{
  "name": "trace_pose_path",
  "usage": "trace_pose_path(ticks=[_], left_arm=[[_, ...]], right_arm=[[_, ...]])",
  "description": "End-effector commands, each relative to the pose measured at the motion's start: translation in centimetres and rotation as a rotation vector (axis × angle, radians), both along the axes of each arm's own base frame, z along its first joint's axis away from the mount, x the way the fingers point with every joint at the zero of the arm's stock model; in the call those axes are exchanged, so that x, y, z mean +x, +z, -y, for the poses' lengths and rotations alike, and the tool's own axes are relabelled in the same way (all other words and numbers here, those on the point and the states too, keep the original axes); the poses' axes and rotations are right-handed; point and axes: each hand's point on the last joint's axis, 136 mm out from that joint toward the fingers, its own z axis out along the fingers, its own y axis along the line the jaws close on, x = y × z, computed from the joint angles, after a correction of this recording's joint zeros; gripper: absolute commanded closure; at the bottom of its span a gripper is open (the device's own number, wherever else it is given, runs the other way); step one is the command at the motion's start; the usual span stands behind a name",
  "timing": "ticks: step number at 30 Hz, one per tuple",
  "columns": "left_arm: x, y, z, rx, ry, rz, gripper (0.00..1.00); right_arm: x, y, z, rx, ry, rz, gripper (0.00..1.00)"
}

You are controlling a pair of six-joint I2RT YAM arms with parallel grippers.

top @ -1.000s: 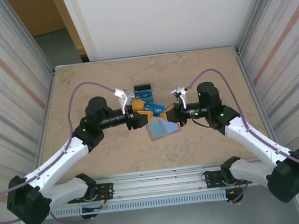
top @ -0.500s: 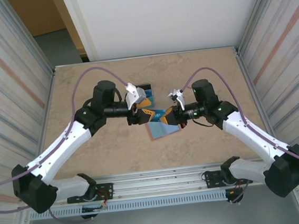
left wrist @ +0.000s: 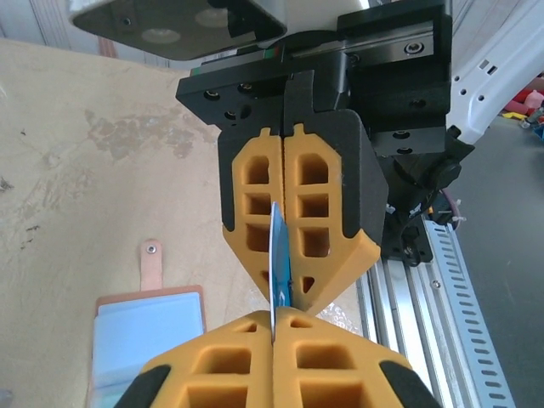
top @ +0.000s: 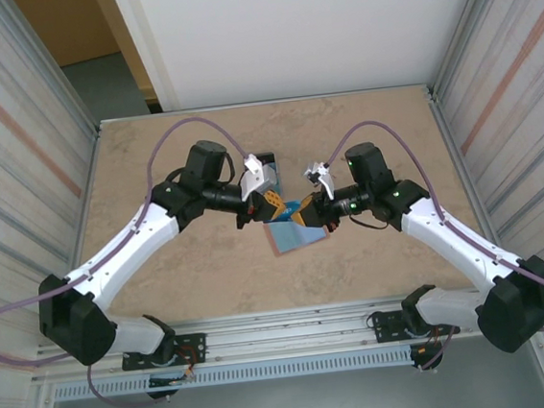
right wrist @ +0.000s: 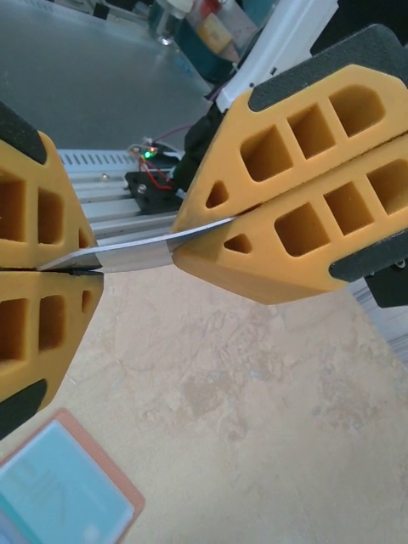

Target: Take the credit cards out of the card holder

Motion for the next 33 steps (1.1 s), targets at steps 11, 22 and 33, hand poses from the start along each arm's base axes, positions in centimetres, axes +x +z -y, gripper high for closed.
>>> trace_pose_path(ticks=[11, 22, 33], left_arm=[[11.2, -3.5, -3.3, 0.065, 0.153, 0.321, 1.00], [18.0, -9.0, -3.5, 0.141, 0.155, 0.417, 1.00], [21.6, -10.7, -3.6, 0.121, 0.155, 0.411, 1.00]], right_arm=[[6.0, -1.2, 3.4, -0.101, -0.356, 0.009, 0.33], [8.6, -2.2, 6.6, -0.176, -0.608, -0.004, 0.30], [9.5, -2.3, 9.0, -0.216, -0.787, -0.057, 0.01]])
